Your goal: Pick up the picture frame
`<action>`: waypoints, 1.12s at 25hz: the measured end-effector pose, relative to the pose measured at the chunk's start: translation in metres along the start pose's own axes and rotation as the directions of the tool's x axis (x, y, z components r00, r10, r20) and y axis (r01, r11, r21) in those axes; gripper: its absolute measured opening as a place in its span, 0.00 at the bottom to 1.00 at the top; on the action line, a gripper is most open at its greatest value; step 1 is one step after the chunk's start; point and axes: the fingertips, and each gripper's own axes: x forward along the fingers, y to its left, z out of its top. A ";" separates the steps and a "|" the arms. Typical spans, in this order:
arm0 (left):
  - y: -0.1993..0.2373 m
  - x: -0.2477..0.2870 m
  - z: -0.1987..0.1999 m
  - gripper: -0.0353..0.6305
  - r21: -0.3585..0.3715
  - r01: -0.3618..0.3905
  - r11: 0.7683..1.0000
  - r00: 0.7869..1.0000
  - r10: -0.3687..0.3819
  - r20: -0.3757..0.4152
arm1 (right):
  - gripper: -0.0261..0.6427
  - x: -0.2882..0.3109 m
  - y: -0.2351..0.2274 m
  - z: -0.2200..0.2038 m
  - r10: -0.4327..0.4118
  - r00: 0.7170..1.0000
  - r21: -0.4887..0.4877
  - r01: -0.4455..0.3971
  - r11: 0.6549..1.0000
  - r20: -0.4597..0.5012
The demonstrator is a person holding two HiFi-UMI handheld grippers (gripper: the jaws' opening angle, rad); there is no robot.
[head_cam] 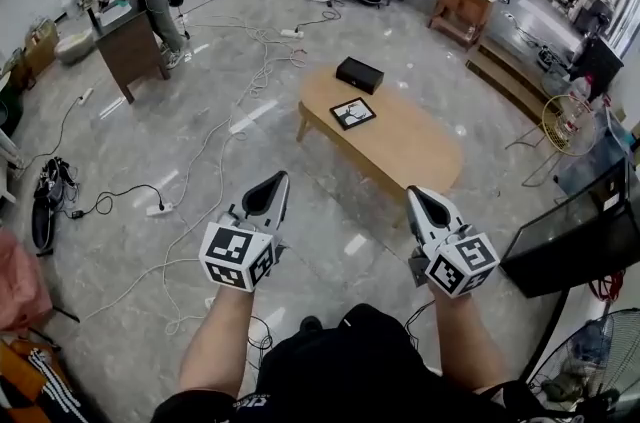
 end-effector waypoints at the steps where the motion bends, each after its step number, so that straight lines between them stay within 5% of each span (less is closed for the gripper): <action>1: 0.005 -0.004 -0.002 0.07 -0.007 -0.007 1.000 1.000 0.007 0.000 | 0.05 0.001 0.002 -0.002 0.001 1.000 0.004 -0.001 1.000 -0.001; 14: 0.036 0.025 -0.024 0.07 -0.015 -0.010 1.000 0.998 0.009 -0.065 | 0.05 0.041 -0.023 -0.027 0.013 1.000 0.097 -0.013 0.995 -0.005; 28: 0.079 0.186 -0.039 0.07 -0.012 -0.014 1.000 0.991 0.012 -0.131 | 0.05 0.147 -0.155 -0.036 0.025 0.999 0.151 -0.018 0.988 -0.045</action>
